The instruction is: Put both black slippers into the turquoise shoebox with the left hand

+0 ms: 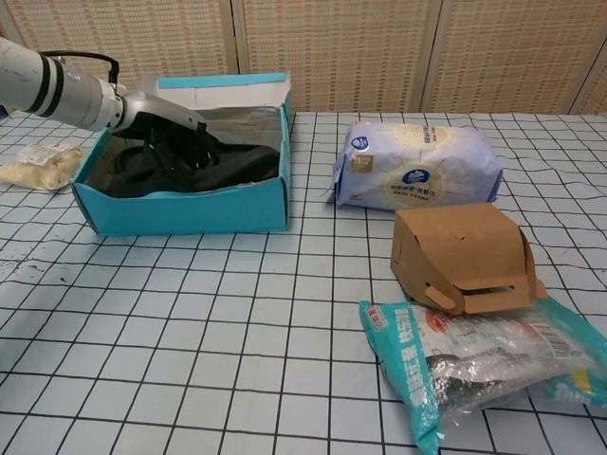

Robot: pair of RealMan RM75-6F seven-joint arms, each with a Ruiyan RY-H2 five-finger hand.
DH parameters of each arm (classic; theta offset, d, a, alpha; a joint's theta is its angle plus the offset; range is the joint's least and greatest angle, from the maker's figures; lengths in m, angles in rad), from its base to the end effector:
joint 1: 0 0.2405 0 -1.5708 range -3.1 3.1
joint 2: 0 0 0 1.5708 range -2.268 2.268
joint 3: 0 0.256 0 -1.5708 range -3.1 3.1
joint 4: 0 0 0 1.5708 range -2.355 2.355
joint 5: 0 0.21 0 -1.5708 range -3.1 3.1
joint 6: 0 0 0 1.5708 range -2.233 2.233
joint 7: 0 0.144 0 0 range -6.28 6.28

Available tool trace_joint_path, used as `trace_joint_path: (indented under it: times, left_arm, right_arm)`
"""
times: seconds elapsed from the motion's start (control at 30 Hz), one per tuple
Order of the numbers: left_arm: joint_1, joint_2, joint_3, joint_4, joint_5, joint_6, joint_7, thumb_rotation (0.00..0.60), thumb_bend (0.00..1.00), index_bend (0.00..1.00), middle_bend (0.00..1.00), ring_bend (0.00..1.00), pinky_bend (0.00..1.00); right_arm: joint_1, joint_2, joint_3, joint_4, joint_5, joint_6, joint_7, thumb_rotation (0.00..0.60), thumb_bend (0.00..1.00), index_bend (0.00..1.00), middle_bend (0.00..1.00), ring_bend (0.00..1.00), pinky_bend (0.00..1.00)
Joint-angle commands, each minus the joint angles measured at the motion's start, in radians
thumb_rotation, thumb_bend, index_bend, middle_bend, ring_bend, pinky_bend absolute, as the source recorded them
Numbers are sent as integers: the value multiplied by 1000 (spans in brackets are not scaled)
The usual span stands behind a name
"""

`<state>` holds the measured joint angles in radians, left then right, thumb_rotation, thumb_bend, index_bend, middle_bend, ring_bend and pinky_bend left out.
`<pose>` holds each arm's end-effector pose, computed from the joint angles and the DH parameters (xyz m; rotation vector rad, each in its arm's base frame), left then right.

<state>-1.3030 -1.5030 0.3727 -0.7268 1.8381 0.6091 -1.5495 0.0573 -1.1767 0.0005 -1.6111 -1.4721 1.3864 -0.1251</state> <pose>-0.1438 0.4815 0.0269 -2.1513 -1.4235 -0.6346 -0.3227 -0.1597 0.1219 1.4621 -0.9887 0.7305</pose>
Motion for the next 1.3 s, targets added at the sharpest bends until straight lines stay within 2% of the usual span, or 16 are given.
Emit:
trace_joint_path:
  times: [0.03,0.23,0.33,0.53,0.67,0.77,0.83,0.9,0.97,1.03,1.1,1.3]
  left_arm:
    - [-6,-6,18,-1,-1,-17,-5,600,1000,608,661,356,375]
    - [-12,-24,43,9,3,-35,-24,600,1000,608,661,356,373]
    - [-15,-50,73,34,10,-57,-49,600,1000,608,661,356,371]
    - [-19,-60,103,61,12,-46,-78,600,1000,608,661,356,363]
    - [-17,-59,106,69,1,-36,-68,600,998,593,644,352,319]
    - [-1,-56,91,79,-15,-19,-13,600,937,490,532,326,291]
    - [9,-43,76,61,-31,3,6,600,835,306,370,282,270]
    - [15,-29,62,45,-44,21,17,600,686,79,175,197,235]
    - [24,-16,44,32,-60,39,39,600,601,6,62,121,207]
    - [32,-5,27,19,-76,54,60,600,541,0,4,39,165]
    - [40,9,11,1,-90,62,81,600,502,0,0,0,126]
    - [54,55,-21,-58,-115,88,120,600,470,0,0,0,100]
  right_arm:
    - [0,0,-1,0,-1,0,-1,600,80,0,0,0,0]
    - [-1,0,-2,-2,-2,1,-2,600,81,0,0,0,0]
    - [-2,0,-1,-3,-1,3,-2,600,80,0,0,0,0]
    - [3,-1,-2,0,2,-7,-1,600,81,0,0,0,0]
    - [3,0,-5,-3,-1,-7,0,600,81,0,0,0,0]
    - [1,1,-5,-6,-5,-2,1,600,81,0,0,0,0]
    - [0,1,-7,-6,-8,0,2,600,80,0,0,0,0]
    - [0,1,-8,-7,-10,0,3,600,80,0,0,0,0]
    - [1,2,-10,-8,-13,-1,4,600,81,0,0,0,0]
    - [0,3,-11,-10,-16,1,4,600,81,0,0,0,0]
    - [-1,5,-12,-12,-19,5,5,600,81,0,0,0,0]
    - [-4,8,-14,-15,-27,12,9,600,80,0,0,0,0]
